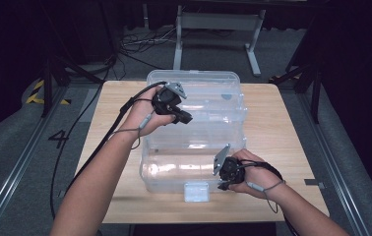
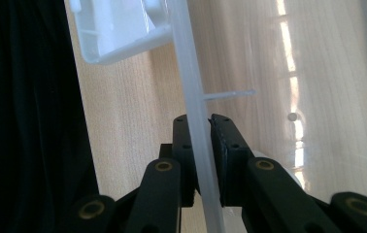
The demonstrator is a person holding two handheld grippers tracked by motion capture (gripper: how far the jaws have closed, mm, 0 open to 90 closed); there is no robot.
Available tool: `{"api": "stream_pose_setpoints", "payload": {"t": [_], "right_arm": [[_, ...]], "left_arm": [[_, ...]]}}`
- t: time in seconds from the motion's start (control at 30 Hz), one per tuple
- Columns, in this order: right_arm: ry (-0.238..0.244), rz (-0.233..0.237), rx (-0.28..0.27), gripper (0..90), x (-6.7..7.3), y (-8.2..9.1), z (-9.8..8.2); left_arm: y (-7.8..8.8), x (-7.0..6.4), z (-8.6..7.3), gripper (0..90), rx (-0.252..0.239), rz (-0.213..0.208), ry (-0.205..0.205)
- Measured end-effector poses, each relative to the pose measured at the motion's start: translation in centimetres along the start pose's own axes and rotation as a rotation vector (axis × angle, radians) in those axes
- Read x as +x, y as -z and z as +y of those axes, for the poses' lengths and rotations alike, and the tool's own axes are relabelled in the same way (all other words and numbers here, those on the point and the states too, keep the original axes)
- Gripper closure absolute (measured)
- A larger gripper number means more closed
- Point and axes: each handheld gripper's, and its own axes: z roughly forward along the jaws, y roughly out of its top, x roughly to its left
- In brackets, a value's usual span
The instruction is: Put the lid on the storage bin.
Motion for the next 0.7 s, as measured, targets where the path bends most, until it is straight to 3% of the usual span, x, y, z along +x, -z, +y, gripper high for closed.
{"api": "stream_pose_setpoints", "payload": {"t": [0.7], "right_arm": [[0.007,0.001,-0.003,81.2,0.0,0.0,-0.1]], "left_arm": [[0.6,-2.4,-0.5,85.5,0.015,-0.028,-0.041]]}}
